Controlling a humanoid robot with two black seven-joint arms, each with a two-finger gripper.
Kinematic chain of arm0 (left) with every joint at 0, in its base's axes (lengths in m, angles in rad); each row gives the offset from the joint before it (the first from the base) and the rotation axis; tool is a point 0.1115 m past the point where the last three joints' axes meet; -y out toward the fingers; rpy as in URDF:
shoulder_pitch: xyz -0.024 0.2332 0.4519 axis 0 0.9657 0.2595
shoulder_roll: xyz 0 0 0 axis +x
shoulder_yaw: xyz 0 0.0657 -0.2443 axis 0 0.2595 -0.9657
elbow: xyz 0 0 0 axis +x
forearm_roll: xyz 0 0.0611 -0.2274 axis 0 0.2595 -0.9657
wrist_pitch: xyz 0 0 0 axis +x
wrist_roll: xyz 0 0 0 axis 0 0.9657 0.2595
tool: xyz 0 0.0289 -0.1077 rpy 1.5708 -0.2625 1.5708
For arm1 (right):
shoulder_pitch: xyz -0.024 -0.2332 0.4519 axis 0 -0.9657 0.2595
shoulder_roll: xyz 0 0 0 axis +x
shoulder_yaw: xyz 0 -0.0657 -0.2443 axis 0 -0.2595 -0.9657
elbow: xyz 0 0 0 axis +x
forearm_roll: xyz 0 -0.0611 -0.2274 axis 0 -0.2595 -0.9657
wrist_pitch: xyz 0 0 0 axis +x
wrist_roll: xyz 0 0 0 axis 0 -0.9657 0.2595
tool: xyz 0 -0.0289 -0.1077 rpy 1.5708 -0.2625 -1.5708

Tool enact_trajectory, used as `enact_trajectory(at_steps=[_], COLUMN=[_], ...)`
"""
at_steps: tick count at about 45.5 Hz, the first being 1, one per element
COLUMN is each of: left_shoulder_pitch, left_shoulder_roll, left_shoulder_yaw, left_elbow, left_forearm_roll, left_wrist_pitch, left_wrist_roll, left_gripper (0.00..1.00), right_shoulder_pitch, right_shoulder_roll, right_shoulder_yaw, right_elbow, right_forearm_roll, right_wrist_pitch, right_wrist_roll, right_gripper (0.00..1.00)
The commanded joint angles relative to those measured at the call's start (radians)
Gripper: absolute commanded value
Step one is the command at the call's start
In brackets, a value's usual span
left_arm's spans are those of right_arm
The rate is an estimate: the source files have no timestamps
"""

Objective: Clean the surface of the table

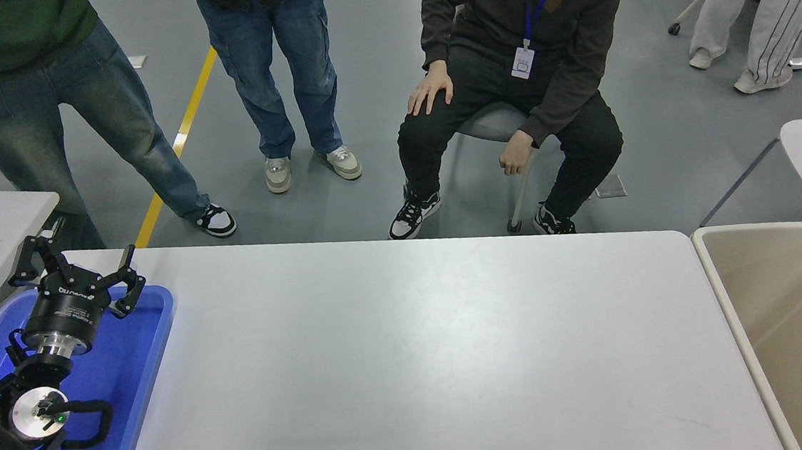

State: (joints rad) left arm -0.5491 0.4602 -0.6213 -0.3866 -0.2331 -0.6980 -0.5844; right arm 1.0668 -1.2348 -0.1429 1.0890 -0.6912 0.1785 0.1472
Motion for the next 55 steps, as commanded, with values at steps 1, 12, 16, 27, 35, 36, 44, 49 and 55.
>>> enact_trajectory(at_steps=[1,12,16,27,35,36,44,49,55], left_shoulder_pitch=[0.0,0.0,0.0,0.0,0.0,0.0,0.0,0.0,0.0], left_shoulder_roll=[0.0,0.0,0.0,0.0,0.0,0.0,0.0,0.0,0.0], left_shoulder_yaw=[0.0,0.0,0.0,0.0,0.0,0.0,0.0,0.0,0.0], left_elbow=[0.0,0.0,0.0,0.0,0.0,0.0,0.0,0.0,0.0], left_forearm_roll=[0.0,0.0,0.0,0.0,0.0,0.0,0.0,0.0,0.0], left_wrist_pitch=[0.0,0.0,0.0,0.0,0.0,0.0,0.0,0.0,0.0], left_wrist_roll=[0.0,0.0,0.0,0.0,0.0,0.0,0.0,0.0,0.0], left_gripper=[1.0,1.0,1.0,1.0,1.0,1.0,1.0,1.0,1.0], right_shoulder_pitch=[-0.139,-0.292,-0.337,-0.416,-0.441,-0.442,-0.467,-0.482,-0.492], right_shoulder_roll=[0.07,0.233,0.291,0.511,0.624,0.635,0.704,0.726,0.733], right_shoulder_yaw=[0.002,0.028,0.049,0.134,0.157,0.157,0.157,0.157,0.157], right_elbow=[-0.136,-0.391,-0.483,-0.814,-0.971,-0.983,-1.078,-1.094,-1.094], right_forearm_roll=[0.108,0.263,0.308,0.341,0.341,0.343,0.435,0.479,0.522], right_wrist_pitch=[-0.056,-0.07,-0.07,-0.065,-0.067,-0.068,-0.073,-0.088,-0.099], right_wrist_roll=[0.086,0.13,0.135,0.135,0.134,0.134,0.123,0.12,0.118], right_gripper=[0.0,0.0,0.0,0.0,0.0,0.0,0.0,0.0,0.0])
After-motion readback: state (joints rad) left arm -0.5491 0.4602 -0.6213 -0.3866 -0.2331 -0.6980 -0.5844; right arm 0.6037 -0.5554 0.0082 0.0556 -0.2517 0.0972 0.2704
